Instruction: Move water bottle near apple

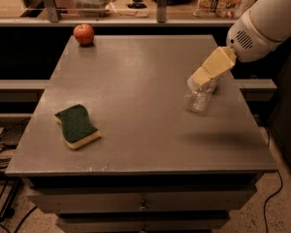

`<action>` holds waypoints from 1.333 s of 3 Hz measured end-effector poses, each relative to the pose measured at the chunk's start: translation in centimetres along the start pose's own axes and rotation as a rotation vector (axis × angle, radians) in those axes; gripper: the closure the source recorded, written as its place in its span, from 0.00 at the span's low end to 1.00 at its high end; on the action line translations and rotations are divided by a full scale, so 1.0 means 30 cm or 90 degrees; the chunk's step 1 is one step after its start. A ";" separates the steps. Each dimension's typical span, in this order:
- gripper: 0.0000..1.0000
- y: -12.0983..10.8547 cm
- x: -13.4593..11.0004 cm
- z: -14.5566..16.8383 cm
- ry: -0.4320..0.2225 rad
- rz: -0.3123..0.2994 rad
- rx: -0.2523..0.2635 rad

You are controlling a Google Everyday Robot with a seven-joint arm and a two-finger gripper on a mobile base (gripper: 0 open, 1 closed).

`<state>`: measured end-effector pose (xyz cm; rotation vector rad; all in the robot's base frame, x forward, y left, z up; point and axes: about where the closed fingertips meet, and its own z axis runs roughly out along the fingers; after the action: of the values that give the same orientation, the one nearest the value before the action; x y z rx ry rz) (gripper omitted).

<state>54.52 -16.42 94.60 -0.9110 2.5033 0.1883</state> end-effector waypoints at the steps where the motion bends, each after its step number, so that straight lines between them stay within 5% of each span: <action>1: 0.00 0.000 0.000 0.000 0.000 0.000 0.000; 4: 0.00 -0.076 -0.028 0.258 0.013 0.175 0.015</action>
Offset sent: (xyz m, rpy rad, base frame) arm 0.0377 0.0061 -0.0335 0.0745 0.0065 -0.2135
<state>59.47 -15.52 88.25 -0.5583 2.6368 0.2375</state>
